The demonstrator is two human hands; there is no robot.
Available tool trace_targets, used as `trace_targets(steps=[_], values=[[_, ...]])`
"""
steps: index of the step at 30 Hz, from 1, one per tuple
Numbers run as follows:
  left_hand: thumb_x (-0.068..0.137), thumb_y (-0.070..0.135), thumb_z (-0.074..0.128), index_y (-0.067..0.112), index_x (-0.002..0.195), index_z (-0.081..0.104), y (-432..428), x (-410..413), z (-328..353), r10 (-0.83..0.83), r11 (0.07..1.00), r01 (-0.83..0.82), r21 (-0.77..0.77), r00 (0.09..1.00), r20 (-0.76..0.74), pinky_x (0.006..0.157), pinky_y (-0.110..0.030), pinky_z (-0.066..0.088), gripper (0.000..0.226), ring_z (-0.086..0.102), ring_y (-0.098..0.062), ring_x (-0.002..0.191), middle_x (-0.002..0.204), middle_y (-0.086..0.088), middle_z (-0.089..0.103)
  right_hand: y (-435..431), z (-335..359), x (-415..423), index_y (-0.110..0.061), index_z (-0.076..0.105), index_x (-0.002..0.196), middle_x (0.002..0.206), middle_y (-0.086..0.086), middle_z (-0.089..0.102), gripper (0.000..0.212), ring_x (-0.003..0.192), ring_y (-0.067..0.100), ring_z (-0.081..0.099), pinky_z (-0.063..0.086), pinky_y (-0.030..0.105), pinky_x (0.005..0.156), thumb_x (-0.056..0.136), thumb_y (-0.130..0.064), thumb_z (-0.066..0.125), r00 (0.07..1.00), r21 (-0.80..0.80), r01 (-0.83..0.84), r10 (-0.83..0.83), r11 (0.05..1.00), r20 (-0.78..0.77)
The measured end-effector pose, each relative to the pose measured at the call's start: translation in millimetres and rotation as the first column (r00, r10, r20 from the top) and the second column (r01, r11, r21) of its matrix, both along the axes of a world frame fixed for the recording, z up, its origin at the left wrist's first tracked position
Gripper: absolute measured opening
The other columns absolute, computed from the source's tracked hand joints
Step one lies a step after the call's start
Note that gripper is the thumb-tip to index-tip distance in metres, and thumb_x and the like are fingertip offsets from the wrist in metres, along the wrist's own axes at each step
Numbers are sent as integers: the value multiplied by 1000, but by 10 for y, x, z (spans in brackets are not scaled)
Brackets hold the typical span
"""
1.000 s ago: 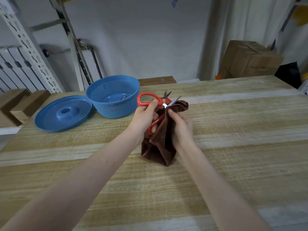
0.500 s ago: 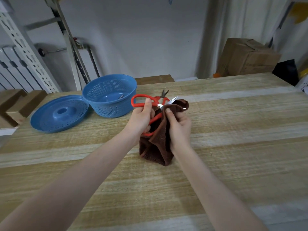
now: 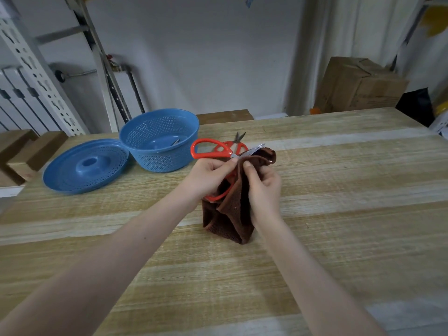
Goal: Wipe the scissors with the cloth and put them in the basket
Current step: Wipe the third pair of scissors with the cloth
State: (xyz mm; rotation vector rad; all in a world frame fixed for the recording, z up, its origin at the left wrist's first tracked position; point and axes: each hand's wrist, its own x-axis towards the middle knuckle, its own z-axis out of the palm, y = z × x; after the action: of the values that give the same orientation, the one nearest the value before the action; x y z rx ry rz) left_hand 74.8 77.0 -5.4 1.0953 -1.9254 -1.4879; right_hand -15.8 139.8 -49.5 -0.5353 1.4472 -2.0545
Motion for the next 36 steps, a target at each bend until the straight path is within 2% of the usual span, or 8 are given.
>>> trace_targets(steps=[5,9,12,16,22,26,30,36], values=[[96,46,50,21,53,45,-7,0,20,-57,998,57,7,991,120,41,-17,33,50,41,-12,36,46,3,41,0,37,-100,-12,62,69,60,-4,61,24,59,9,57,45,22,56,92,-10,62,999,11,-9,10,1000,-44],[102,41,41,16,75,65,50,-32,27,10,973,20,228,991,-131,48,-19,46,43,59,-12,53,62,2,64,-13,62,-174,-12,60,66,61,2,59,26,58,14,55,43,26,55,92,-12,62,995,47,-50,54,998,-85],[104,46,28,9,77,59,84,-91,-2,134,939,-67,338,975,-180,38,-17,33,55,42,-11,37,53,-1,57,3,67,-182,-14,60,63,61,5,58,29,57,18,53,42,29,55,92,-13,63,989,72,-48,58,996,-137],[104,45,27,14,65,50,91,-145,-31,209,958,-178,226,971,-118,35,-13,19,55,25,-6,27,36,9,40,1,53,-131,-11,56,61,57,5,52,31,52,13,47,36,27,50,91,-13,64,981,104,-1,21,995,-193],[100,47,40,18,50,41,48,-232,-178,250,950,-270,-156,958,-138,60,-32,35,58,42,-14,47,42,9,44,-46,105,53,-17,67,72,67,-3,69,19,63,9,64,50,22,61,89,-11,66,971,2,125,-122,992,-204],[95,49,40,10,63,56,72,-196,-237,213,958,-245,-147,956,-203,65,-40,42,52,52,-17,61,59,5,56,-85,167,80,-16,70,74,70,-2,71,17,67,10,67,51,22,65,89,-9,65,982,-43,98,-104,994,-159],[78,26,46,17,51,38,86,-155,-209,84,965,-127,-229,978,-190,58,-37,29,29,35,-13,55,52,6,38,-107,152,51,-17,58,61,54,-9,55,31,54,6,49,40,25,56,92,-12,59,976,-18,145,-146,989,-159],[77,21,47,-4,63,53,107,-168,-197,22,943,-79,-324,984,-179,60,-36,36,30,43,-15,58,56,-2,47,-148,132,20,-18,46,56,47,-14,43,41,48,4,39,33,23,50,97,-16,53,975,-17,208,-208,978,-72]])
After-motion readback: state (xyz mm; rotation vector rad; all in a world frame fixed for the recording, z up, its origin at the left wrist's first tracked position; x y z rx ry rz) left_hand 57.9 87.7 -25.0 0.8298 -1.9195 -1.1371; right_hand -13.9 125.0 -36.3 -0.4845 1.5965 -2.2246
